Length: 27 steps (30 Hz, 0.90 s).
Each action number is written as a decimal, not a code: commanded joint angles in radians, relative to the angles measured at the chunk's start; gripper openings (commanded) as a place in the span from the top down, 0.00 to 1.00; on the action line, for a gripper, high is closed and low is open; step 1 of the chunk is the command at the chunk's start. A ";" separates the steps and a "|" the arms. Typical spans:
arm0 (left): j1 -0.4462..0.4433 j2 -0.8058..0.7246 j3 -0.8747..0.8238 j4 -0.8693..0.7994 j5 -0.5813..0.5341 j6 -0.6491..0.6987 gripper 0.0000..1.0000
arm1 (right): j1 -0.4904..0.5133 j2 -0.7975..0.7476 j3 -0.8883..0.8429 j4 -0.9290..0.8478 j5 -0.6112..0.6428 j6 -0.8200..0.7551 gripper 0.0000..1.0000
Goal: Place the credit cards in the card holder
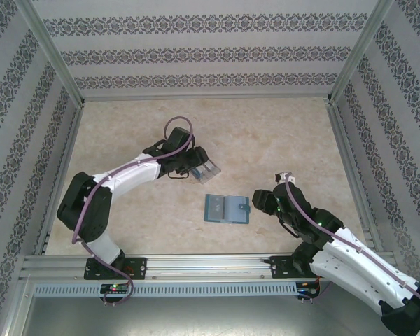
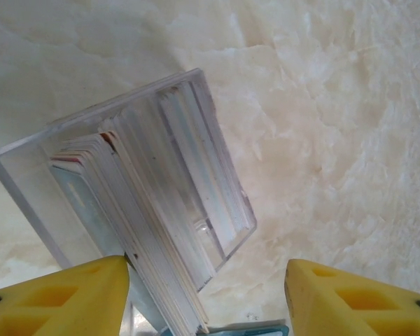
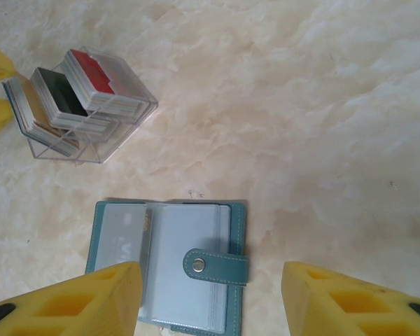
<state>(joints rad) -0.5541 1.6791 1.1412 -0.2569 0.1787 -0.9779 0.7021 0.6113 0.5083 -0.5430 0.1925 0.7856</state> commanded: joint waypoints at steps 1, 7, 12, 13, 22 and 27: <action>0.003 0.053 0.037 0.048 0.033 -0.007 0.41 | -0.011 -0.002 -0.008 -0.014 -0.010 -0.006 0.44; 0.003 0.057 0.046 0.034 0.034 0.013 0.51 | -0.016 -0.008 -0.011 -0.015 -0.020 -0.004 0.44; 0.003 0.021 0.051 0.010 0.006 0.039 0.59 | -0.020 -0.010 -0.010 -0.008 -0.024 0.001 0.44; 0.003 0.016 0.050 0.009 0.001 0.041 0.59 | -0.020 -0.010 -0.009 -0.010 -0.022 -0.004 0.44; 0.003 -0.002 0.054 0.019 0.018 0.059 0.66 | -0.025 -0.004 -0.013 -0.008 -0.018 -0.004 0.44; 0.003 -0.012 0.050 0.021 0.022 0.066 0.77 | -0.027 -0.010 -0.019 -0.004 -0.024 -0.005 0.44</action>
<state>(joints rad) -0.5541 1.7061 1.1637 -0.2501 0.1986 -0.9405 0.6823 0.6109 0.5026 -0.5423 0.1711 0.7853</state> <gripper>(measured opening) 0.251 0.560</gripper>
